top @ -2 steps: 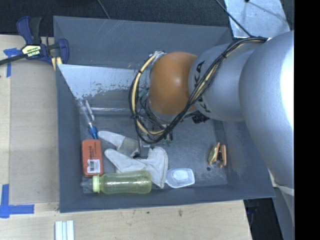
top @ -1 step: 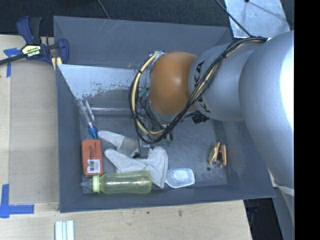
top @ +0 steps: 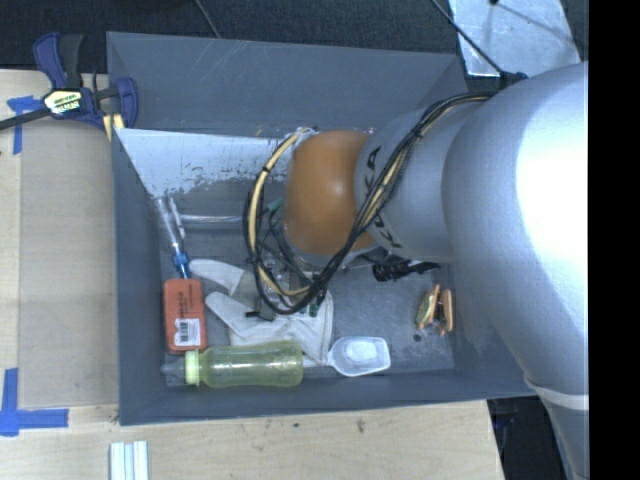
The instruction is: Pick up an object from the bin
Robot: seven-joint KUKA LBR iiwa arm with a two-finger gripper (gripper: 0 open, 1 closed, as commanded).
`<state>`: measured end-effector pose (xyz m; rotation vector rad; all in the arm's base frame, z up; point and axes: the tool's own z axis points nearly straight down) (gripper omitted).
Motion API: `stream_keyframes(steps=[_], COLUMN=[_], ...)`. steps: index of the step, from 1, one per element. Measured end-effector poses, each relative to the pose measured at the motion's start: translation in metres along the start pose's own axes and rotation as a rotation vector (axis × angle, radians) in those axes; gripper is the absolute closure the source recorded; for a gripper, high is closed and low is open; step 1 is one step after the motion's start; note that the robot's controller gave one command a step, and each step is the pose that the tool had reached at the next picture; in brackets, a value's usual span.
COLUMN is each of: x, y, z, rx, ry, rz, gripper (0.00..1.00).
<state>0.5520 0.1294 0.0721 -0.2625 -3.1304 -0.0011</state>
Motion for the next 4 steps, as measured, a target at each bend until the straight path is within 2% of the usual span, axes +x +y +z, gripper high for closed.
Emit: stream_keyframes(steps=[1, 2, 3, 4], x=[0.000, 0.019, 0.019, 0.016], y=[0.000, -0.003, -0.003, -0.002], z=[0.000, -0.111, -0.111, -0.155], rx=[0.000, 0.000, 0.000, 0.001], ry=[0.000, -0.002, -0.002, 0.001], rz=[0.001, -0.009, -0.009, -0.020], gripper=[1.00, 1.00, 1.00, 1.00])
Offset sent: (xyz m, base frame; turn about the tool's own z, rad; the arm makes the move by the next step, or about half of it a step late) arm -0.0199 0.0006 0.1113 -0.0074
